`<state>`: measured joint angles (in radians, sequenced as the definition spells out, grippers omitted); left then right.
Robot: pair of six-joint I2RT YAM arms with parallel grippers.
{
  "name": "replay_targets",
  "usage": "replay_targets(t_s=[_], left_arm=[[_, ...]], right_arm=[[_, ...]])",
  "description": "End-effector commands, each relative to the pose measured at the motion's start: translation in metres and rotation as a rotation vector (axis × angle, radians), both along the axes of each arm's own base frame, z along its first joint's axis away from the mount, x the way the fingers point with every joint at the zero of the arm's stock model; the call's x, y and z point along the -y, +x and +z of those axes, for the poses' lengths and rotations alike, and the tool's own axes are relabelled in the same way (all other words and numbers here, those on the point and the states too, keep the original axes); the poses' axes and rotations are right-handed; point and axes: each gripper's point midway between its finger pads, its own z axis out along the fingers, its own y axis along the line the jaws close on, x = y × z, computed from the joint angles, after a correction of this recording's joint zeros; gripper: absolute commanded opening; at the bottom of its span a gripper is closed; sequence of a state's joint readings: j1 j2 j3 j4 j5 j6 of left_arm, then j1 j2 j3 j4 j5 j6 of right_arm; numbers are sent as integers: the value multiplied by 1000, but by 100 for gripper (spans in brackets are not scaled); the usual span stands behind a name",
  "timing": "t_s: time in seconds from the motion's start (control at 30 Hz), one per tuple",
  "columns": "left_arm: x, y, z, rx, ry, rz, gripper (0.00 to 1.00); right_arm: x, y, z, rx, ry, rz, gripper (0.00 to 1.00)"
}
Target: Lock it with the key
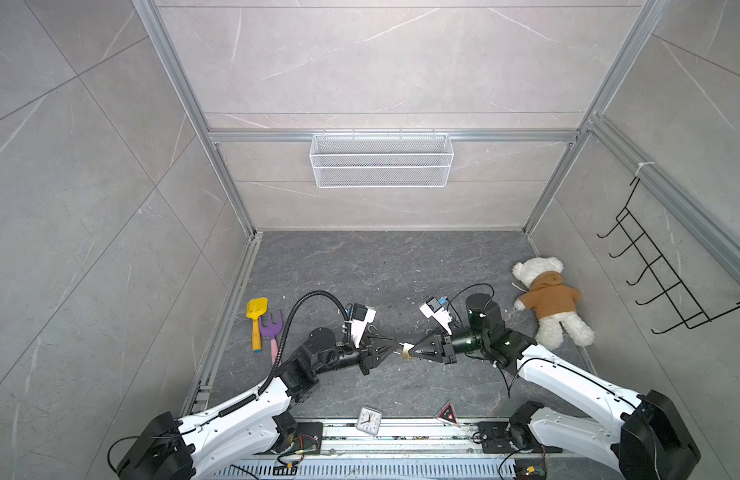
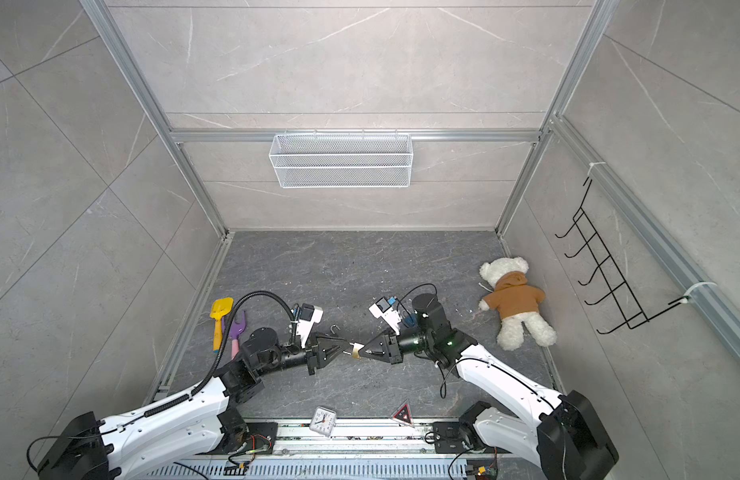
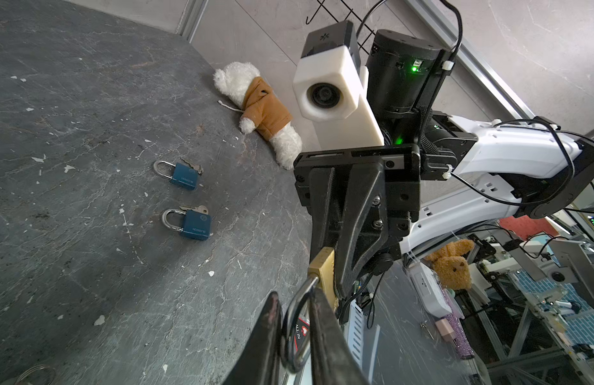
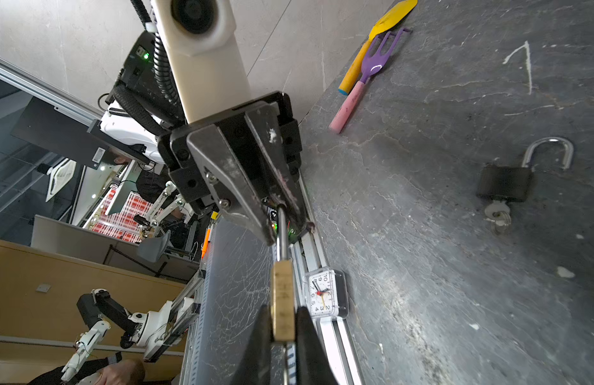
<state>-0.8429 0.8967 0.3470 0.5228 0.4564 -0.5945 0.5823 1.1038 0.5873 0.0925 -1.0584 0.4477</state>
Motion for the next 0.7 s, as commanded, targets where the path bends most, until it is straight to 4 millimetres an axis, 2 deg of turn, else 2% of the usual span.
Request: replay_targets(t_s=[0.0, 0.2, 0.33, 0.4, 0.67], left_arm=[[0, -6, 9, 47, -24, -30, 17], [-2, -7, 8, 45, -23, -26, 14], [-1, -7, 8, 47, -23, -29, 7], [-1, -8, 5, 45, -19, -30, 0], [4, -10, 7, 37, -43, -64, 0]], right_arm=[[-1, 0, 17, 66, 26, 5, 0], [0, 2, 18, 76, 21, -6, 0], [-1, 2, 21, 80, 32, -5, 0], [-2, 2, 24, 76, 54, 6, 0], [-6, 5, 25, 62, 76, 8, 0]])
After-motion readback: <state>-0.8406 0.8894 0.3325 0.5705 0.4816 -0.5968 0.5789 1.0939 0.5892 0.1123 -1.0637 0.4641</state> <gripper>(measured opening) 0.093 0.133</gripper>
